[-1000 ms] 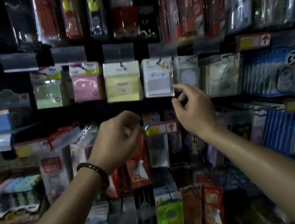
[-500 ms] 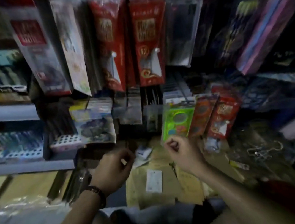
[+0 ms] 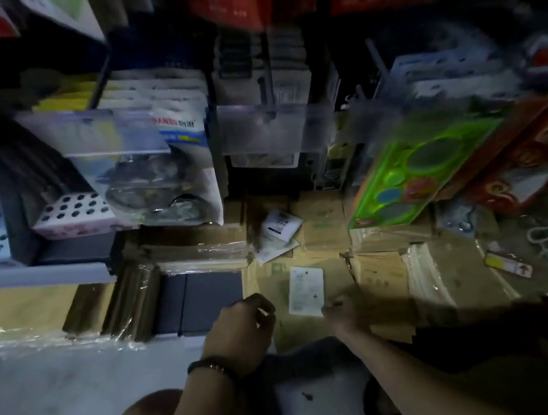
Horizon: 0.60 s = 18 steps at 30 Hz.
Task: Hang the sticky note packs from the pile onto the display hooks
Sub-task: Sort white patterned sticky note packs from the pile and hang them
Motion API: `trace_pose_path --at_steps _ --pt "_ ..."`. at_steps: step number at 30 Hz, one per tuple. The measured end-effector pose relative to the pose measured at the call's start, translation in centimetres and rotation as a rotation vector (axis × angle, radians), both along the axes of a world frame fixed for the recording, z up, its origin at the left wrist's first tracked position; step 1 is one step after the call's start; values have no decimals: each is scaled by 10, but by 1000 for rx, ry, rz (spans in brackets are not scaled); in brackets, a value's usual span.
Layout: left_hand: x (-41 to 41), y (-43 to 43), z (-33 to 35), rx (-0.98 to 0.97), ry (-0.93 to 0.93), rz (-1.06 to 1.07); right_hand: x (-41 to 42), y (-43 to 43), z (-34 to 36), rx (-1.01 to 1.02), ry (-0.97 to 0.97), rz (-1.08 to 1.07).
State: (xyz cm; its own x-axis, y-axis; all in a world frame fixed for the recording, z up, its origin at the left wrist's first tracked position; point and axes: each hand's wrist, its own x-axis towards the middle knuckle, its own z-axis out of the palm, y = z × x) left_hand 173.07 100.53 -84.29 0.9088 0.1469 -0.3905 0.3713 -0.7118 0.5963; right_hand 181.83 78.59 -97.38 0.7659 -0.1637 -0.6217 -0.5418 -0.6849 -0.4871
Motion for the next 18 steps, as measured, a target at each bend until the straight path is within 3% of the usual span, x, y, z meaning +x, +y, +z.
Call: trace_pose_path --at_steps 6,11,14,18 --pt "1 -4 3 -3 50 -27 14 37 -31 -60 -31 -30" --pt "5 -12 6 -29 65 -133 22 50 -53 -335 -38 -48" --pt "3 -10 7 -51 88 -156 24 50 -51 -204 1 -45" --pt "4 0 7 -58 54 -89 18 47 -26 10 -179 -48"
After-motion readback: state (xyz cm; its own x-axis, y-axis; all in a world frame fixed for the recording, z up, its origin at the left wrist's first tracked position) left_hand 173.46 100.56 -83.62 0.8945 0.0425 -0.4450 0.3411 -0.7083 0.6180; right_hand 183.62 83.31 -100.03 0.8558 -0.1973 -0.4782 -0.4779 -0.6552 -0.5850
